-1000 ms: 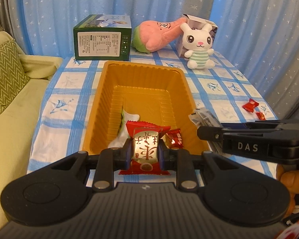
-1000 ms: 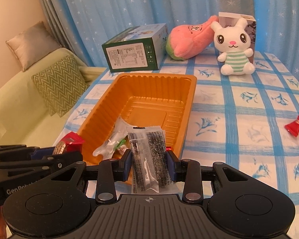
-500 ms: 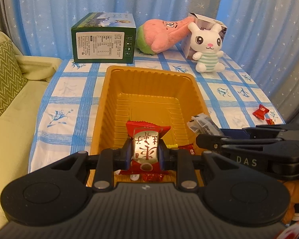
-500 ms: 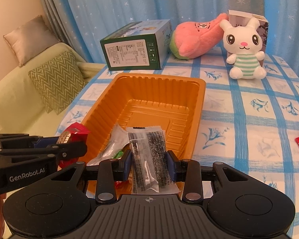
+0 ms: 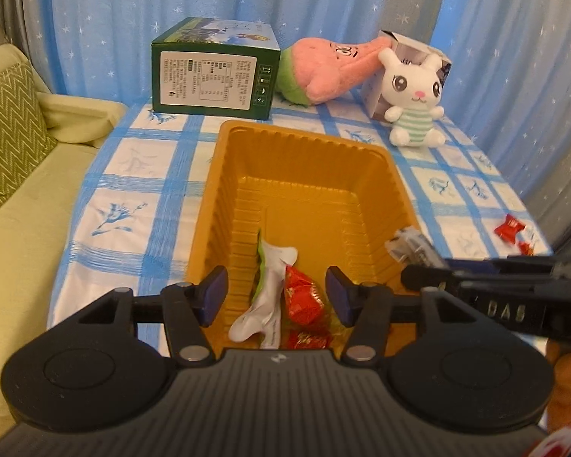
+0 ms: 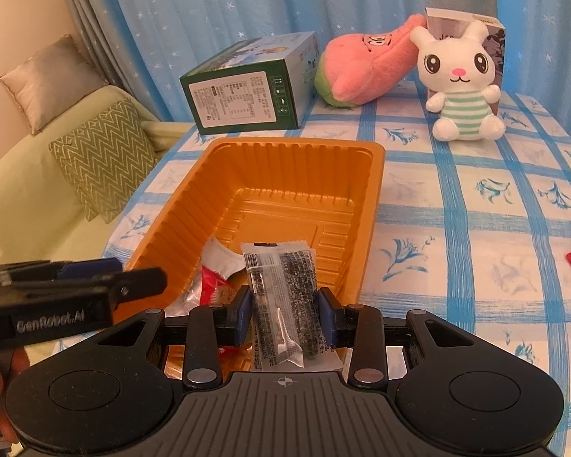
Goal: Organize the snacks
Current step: 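Open both tools to drop the red candy and dark-stick bag into the tray, then withdraw both open tools and move toward the two red candies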
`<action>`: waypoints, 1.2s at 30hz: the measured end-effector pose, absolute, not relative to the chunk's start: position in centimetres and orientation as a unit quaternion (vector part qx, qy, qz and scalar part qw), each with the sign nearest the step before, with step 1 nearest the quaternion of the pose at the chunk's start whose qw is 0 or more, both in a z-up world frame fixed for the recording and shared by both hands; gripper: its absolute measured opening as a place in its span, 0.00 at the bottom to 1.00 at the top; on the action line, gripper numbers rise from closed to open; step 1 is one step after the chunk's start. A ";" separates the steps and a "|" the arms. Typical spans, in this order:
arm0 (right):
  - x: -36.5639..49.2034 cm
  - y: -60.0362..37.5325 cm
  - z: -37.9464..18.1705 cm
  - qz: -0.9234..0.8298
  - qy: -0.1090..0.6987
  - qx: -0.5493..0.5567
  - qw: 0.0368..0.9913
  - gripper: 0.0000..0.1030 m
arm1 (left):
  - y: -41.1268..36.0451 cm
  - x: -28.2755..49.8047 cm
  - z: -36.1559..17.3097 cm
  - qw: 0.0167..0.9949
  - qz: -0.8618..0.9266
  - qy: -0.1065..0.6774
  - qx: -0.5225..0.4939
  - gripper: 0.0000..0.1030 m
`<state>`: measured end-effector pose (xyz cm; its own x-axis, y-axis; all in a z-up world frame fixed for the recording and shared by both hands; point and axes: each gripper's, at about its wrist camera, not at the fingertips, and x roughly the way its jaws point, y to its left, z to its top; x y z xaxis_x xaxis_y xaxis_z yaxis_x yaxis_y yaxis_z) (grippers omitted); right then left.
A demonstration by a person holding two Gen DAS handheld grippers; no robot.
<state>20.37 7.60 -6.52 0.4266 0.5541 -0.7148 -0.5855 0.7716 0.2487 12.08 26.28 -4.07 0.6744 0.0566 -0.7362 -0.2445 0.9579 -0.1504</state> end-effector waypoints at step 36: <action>13.4 -2.3 -2.2 0.283 0.387 0.033 0.877 0.60 | 19.4 2.5 -0.3 0.921 0.127 0.344 -0.134 0.92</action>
<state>13.43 -2.27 -2.17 0.5401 0.5223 -0.6599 -0.4717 0.8372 0.2766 2.50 19.40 -0.26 0.7305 0.1416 -0.6681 -0.3260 0.9319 -0.1590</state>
